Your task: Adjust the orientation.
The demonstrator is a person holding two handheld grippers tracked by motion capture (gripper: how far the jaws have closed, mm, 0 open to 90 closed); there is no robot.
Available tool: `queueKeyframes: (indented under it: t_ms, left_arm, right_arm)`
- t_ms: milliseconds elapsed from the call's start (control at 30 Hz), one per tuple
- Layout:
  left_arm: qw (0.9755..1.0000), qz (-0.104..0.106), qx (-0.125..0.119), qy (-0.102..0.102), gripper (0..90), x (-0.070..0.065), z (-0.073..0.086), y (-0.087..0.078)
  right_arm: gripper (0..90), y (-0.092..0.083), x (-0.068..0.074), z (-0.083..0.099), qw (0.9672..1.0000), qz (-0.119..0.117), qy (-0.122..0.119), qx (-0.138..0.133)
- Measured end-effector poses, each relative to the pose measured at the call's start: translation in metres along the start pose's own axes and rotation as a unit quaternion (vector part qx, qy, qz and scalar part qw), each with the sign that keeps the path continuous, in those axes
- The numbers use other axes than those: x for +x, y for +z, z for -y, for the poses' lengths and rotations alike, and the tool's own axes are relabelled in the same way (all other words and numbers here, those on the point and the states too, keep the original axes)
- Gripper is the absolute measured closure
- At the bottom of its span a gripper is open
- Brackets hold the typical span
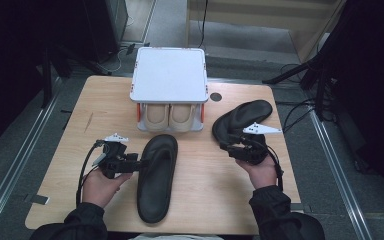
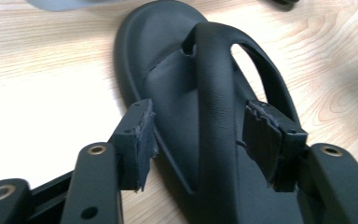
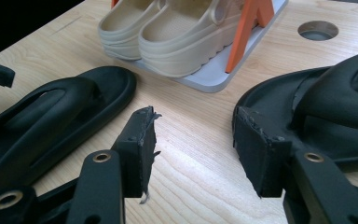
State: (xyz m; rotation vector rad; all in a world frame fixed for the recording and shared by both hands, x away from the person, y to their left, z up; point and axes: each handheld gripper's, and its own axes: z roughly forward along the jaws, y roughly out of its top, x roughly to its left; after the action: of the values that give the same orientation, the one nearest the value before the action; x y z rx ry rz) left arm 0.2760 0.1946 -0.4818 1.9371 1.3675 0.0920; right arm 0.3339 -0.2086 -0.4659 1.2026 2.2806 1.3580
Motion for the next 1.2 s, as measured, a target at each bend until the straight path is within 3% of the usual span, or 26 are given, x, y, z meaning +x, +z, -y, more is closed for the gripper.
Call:
queueKeyframes:
  t_ms: [367, 567, 700, 867, 933, 1067, 1200]
  left_arm:
    - [1.0000, -0.008, -0.005, -0.002, 40.4, 0.015, 0.000, -0.008]
    - [0.9998, -0.017, -0.011, -0.009, 40.0, 0.028, 0.002, -0.015]
    - [0.9996, -0.025, -0.014, -0.005, 38.8, 0.038, 0.004, -0.020]
    - [0.9992, -0.030, -0.021, -0.015, 38.8, 0.047, 0.005, -0.024]
    - [0.9991, -0.031, -0.024, -0.017, 38.9, 0.049, 0.005, -0.024]
    - [0.9991, -0.033, -0.022, -0.016, 38.9, 0.050, 0.004, -0.023]
    - [0.9991, -0.034, -0.022, -0.013, 39.0, 0.050, 0.004, -0.023]
  right_arm:
    - [49.5, -0.008, -0.009, -0.002, 0.9999, 0.010, 0.003, -0.005]
    - [49.7, -0.020, -0.017, -0.002, 0.9997, 0.019, 0.008, -0.013]
    - [50.7, -0.024, -0.026, -0.002, 0.9993, 0.027, 0.019, -0.015]
    - [53.1, -0.025, -0.040, -0.002, 0.9991, 0.034, 0.021, -0.014]
    - [54.9, -0.024, -0.048, -0.002, 0.9986, 0.044, 0.027, -0.007]
    - [58.2, -0.021, -0.060, -0.005, 0.9972, 0.074, 0.013, 0.002]
    - [60.5, -0.020, -0.073, -0.005, 0.9964, 0.082, 0.021, 0.001]
